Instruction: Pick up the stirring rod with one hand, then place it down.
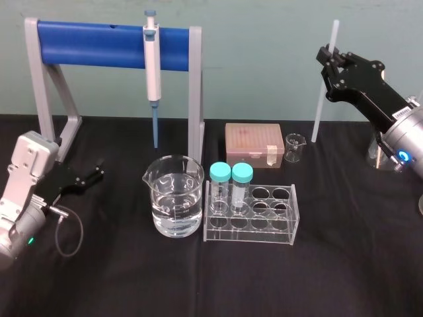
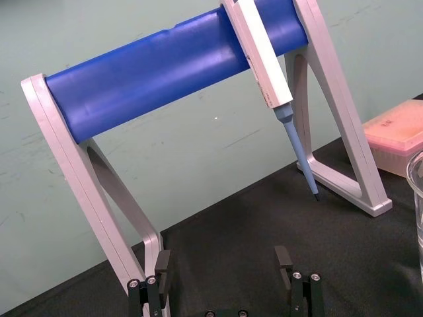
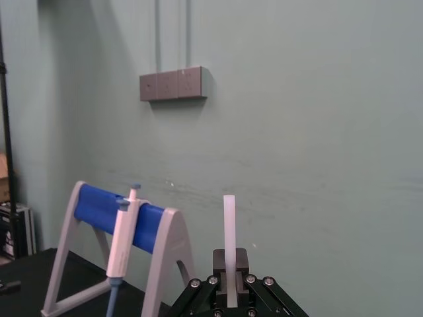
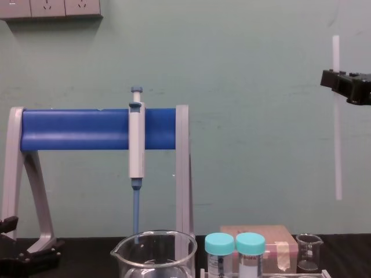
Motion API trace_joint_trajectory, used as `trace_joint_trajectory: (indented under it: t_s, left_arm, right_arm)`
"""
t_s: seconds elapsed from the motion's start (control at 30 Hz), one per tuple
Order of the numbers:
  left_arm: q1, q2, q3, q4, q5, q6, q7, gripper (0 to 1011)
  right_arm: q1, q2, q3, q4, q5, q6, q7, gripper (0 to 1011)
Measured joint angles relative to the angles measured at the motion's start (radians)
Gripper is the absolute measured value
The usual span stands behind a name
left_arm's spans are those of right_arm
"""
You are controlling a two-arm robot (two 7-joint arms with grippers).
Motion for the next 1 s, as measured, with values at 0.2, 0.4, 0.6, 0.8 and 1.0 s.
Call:
trace_joint_trajectory:
  t_s: [0.2,0.4,0.6,0.8,1.0]
  left_arm:
    - [0.0,0.0,0.0,0.0,0.0,0.0,0.0,1000]
    - [0.0,0.0,0.0,0.0,0.0,0.0,0.0,1000]
    - [0.0,0.0,0.0,0.0,0.0,0.0,0.0,1000]
    - [0.0,0.0,0.0,0.0,0.0,0.0,0.0,1000]
    - [0.0,0.0,0.0,0.0,0.0,0.0,0.0,1000]
  right_arm:
    - [-0.009,-0.007,0.008,-0.004,-0.016,0.018,-0.012,73]
    - [-0.01,-0.014,0.011,-0.004,-0.026,0.026,-0.011,73]
    - [-0.009,-0.019,0.012,-0.002,-0.03,0.033,-0.006,72]
    - [-0.01,-0.021,0.013,0.0,-0.034,0.037,-0.001,73]
    - [-0.012,-0.022,0.015,-0.002,-0.034,0.04,0.002,73]
